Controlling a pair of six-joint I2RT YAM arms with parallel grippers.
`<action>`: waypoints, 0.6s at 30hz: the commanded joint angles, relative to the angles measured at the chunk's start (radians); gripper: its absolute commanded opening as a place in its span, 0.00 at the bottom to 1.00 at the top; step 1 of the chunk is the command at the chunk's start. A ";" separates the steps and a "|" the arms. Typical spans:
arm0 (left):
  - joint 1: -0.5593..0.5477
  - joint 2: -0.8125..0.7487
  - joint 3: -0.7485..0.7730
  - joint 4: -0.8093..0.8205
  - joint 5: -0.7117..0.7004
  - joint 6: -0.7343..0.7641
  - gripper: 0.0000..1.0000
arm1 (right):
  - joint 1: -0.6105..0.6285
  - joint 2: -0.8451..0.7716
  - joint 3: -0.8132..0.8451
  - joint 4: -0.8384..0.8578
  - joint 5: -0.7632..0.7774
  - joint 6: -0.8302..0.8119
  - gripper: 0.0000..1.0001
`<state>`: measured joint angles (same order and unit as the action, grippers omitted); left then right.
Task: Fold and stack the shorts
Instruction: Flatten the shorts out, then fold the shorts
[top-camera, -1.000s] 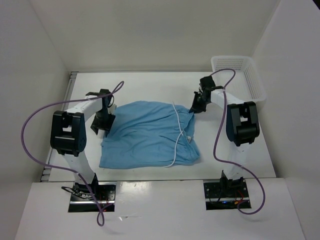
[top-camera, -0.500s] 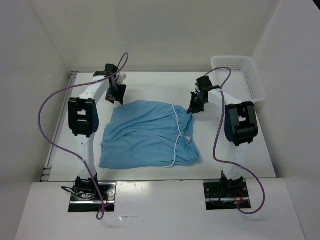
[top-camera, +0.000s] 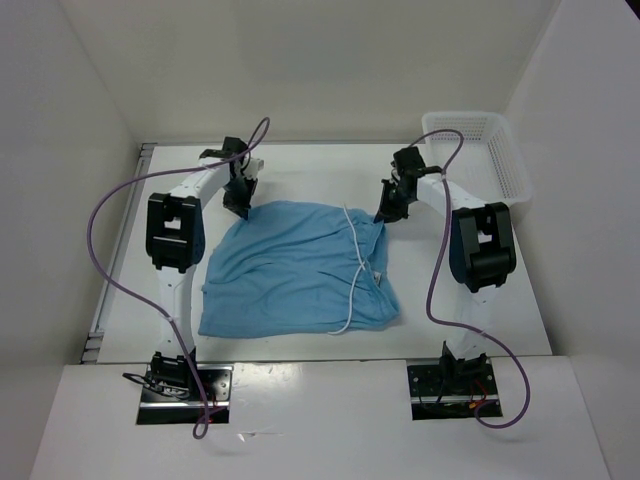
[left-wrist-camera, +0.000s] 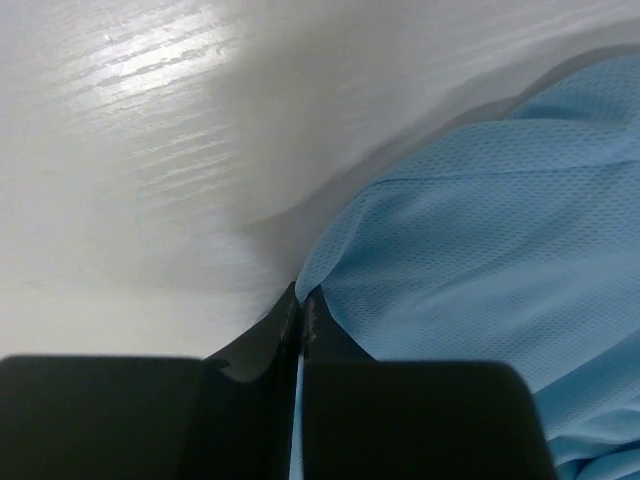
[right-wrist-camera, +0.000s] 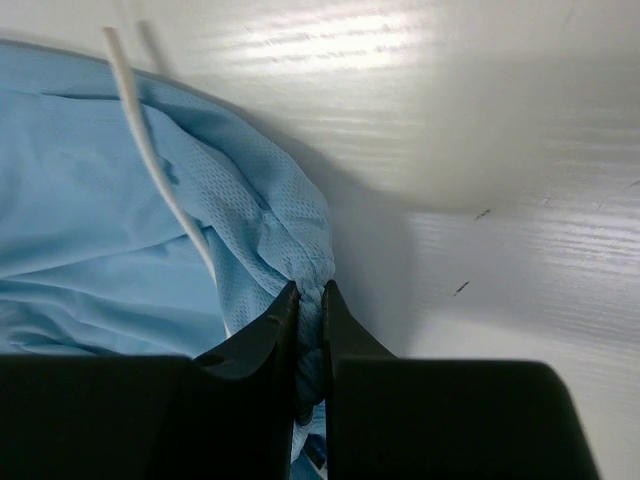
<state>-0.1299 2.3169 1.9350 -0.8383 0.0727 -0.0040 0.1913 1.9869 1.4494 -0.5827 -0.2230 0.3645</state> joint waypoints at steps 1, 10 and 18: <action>0.004 -0.051 0.022 0.079 -0.077 0.004 0.00 | 0.007 -0.007 0.129 -0.009 -0.010 -0.021 0.00; 0.058 -0.270 0.082 0.214 -0.244 0.004 0.00 | 0.007 -0.066 0.215 0.033 0.022 -0.062 0.00; 0.021 -0.528 -0.542 0.315 -0.269 0.004 0.18 | 0.063 -0.098 0.037 0.075 0.013 -0.062 0.00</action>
<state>-0.0986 1.7836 1.5639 -0.5209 -0.1627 -0.0036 0.2188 1.9480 1.5547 -0.5354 -0.2104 0.3222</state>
